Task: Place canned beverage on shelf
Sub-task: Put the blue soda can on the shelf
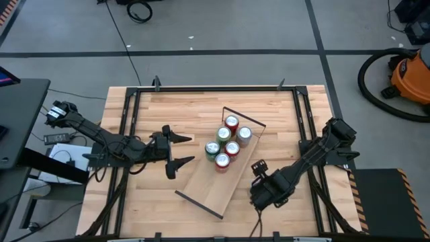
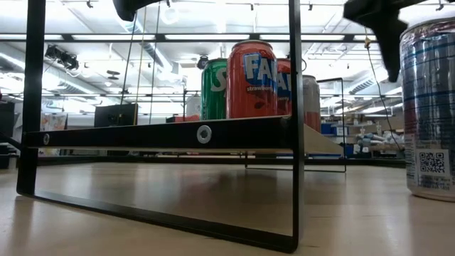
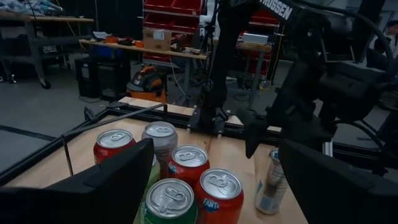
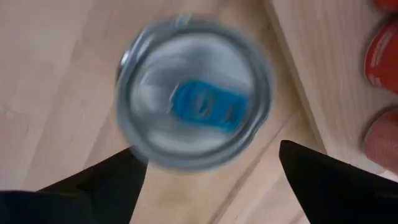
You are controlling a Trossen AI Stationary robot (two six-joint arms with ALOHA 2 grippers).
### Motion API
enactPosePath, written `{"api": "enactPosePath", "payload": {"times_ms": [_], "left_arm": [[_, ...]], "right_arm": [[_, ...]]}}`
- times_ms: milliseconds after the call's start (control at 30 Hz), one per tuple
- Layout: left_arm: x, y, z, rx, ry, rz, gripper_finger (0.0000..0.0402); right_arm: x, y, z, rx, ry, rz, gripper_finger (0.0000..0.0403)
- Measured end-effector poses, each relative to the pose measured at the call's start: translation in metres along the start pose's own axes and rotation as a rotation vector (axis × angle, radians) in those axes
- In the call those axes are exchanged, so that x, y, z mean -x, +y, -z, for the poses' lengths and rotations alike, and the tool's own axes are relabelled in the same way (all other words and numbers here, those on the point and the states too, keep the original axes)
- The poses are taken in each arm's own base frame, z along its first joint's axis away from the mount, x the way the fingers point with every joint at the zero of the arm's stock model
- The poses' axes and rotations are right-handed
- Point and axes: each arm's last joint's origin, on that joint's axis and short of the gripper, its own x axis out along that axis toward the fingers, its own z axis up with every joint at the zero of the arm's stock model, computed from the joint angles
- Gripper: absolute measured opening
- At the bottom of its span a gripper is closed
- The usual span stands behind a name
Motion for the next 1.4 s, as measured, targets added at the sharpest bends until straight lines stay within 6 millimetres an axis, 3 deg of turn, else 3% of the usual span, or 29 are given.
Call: {"api": "enactPosePath", "payload": {"times_ms": [367, 800, 967, 1267, 1400], "left_arm": [[0.000, 0.000, 0.002, -0.019, 0.018, -0.002, 0.0355], [0.000, 0.001, 0.004, -0.032, 0.037, -0.005, 0.0355], [0.000, 0.001, 0.004, -0.032, 0.038, -0.005, 0.0355], [0.000, 0.001, 0.004, -0.022, 0.039, -0.006, 0.0355], [0.000, 0.001, 0.005, -0.014, 0.044, -0.007, 0.0355]], "right_arm": [[-0.004, -0.015, -0.017, 0.016, -0.144, -0.137, 0.0376], [-0.041, -0.012, -0.016, 0.016, -0.194, -0.189, 0.0369], [-0.042, -0.016, -0.017, 0.010, -0.210, -0.189, 0.0337], [-0.043, -0.023, -0.018, -0.044, -0.213, -0.222, 0.0244], [-0.041, -0.027, -0.020, -0.096, -0.215, -0.245, 0.0241]]}}
